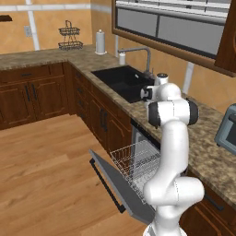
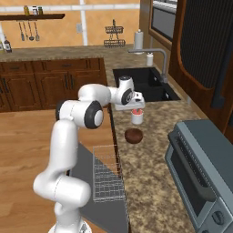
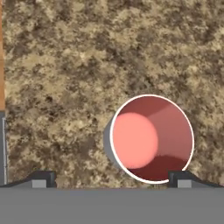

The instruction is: Pick up the cup and bowl from the counter, place them in the dishwasher, and close the dishwasher door.

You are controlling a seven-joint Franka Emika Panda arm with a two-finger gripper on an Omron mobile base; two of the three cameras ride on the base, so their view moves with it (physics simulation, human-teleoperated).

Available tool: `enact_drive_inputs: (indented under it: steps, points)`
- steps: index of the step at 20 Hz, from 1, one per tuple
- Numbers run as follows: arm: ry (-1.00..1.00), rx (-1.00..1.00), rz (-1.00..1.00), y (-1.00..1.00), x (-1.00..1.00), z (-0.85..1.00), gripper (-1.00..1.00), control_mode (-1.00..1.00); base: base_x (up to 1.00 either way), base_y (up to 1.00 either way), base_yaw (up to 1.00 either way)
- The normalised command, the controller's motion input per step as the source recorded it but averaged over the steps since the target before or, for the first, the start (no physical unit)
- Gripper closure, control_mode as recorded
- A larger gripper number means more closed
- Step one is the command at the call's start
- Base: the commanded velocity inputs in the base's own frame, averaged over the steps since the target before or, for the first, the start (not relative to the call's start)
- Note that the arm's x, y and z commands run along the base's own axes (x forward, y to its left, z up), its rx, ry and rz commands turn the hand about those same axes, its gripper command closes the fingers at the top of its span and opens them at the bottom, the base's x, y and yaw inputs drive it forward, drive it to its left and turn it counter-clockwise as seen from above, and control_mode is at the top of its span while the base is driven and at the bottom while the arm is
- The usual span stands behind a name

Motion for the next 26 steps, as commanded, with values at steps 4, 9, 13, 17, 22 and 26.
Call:
enact_drive_inputs:
  steps: [4, 9, 13, 17, 22, 26]
  points:
    - [0.01, 0.00, 0.02, -0.05, 0.27, -0.19, -1.00, -1.00, 0.00, 0.00, 0.00]
    - [0.00, 0.00, 0.01, 0.00, 0.02, -0.27, -1.00, -1.00, 0.00, 0.00, 0.00]
    - [0.01, 0.00, 0.00, 0.00, 0.00, -0.34, -1.00, -1.00, 0.00, 0.00, 0.00]
    - [0.00, 0.00, 0.01, 0.00, 0.00, -0.32, 1.00, -1.00, 0.00, 0.00, 0.00]
    - [-0.01, 0.04, 0.04, 0.00, -0.07, -0.23, 1.00, -1.00, 0.00, 0.00, 0.00]
    - [-0.06, 0.09, 0.03, 0.01, -0.04, -0.29, 1.00, -1.00, 0.00, 0.00, 0.00]
